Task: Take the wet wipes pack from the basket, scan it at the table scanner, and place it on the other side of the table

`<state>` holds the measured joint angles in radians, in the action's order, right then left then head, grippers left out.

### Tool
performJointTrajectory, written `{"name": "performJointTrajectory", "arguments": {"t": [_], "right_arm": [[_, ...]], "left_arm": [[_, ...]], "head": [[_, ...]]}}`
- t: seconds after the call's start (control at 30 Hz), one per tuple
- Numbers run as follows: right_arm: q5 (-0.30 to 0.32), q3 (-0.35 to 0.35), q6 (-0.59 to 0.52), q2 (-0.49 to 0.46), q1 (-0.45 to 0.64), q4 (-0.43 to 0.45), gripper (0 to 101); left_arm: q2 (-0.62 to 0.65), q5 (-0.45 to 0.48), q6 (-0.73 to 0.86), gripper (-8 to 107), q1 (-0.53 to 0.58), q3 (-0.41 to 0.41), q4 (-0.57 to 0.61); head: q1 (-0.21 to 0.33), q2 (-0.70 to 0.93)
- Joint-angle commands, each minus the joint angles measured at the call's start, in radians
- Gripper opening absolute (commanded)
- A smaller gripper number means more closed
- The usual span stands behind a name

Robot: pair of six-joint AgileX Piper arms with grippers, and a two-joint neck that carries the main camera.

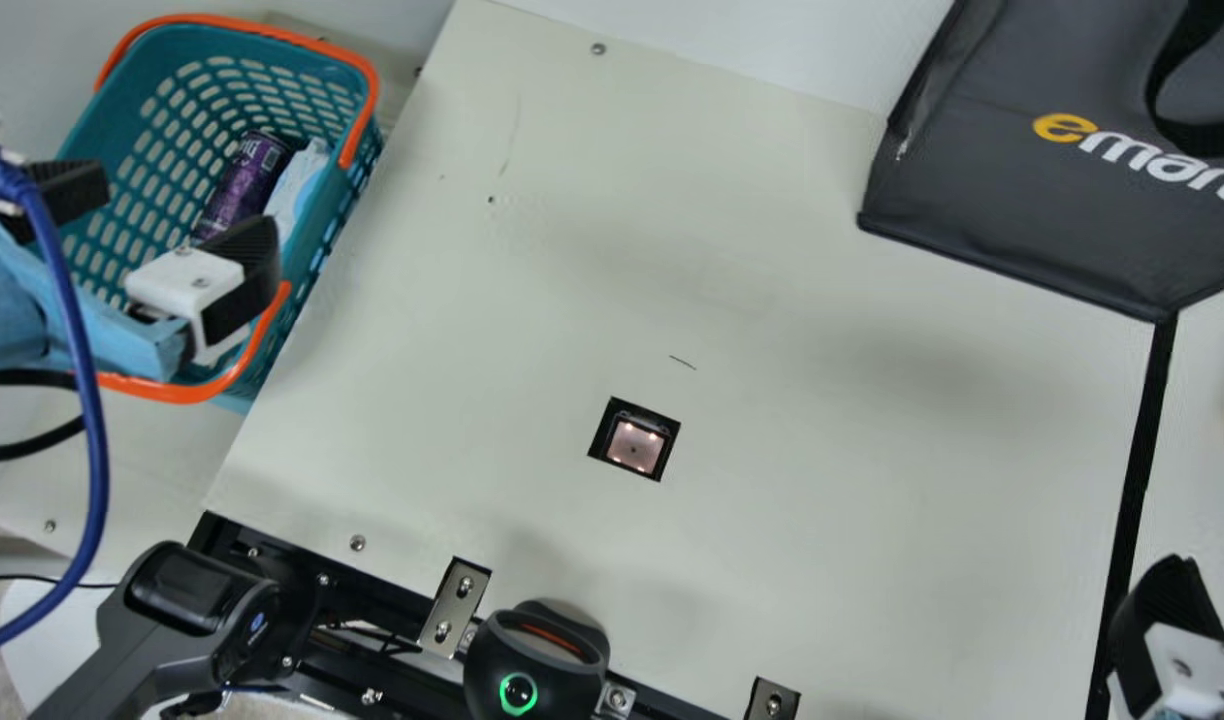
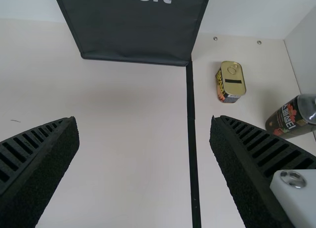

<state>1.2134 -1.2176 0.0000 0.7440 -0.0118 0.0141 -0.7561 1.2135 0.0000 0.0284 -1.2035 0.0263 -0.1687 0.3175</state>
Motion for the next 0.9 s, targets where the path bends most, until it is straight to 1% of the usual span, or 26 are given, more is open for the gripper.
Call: {"name": "performJointTrajectory", "arguments": {"t": [0.0,0.43,0.53,0.7,0.87], "right_arm": [[0.000,0.000,0.000,0.000,0.000,0.000,95],[0.002,0.000,0.000,0.000,0.000,0.000,95],[0.002,0.000,0.000,0.000,0.000,0.000,95],[0.002,0.000,0.000,0.000,0.000,0.000,95],[0.002,0.000,0.000,0.000,0.000,0.000,95]], "left_arm": [[0.000,0.000,0.000,90,0.000,0.000,0.000],[-0.001,-0.001,-0.001,90,0.001,0.000,-0.001],[-0.007,-0.002,-0.014,90,-0.015,0.009,-0.016],[-0.028,-0.013,-0.070,90,-0.082,0.045,-0.046],[-0.057,-0.035,-0.124,90,-0.183,0.092,-0.064]], "head": [[0.030,0.004],[0.030,0.004],[0.030,0.004],[0.030,0.004],[0.030,0.004]]}}
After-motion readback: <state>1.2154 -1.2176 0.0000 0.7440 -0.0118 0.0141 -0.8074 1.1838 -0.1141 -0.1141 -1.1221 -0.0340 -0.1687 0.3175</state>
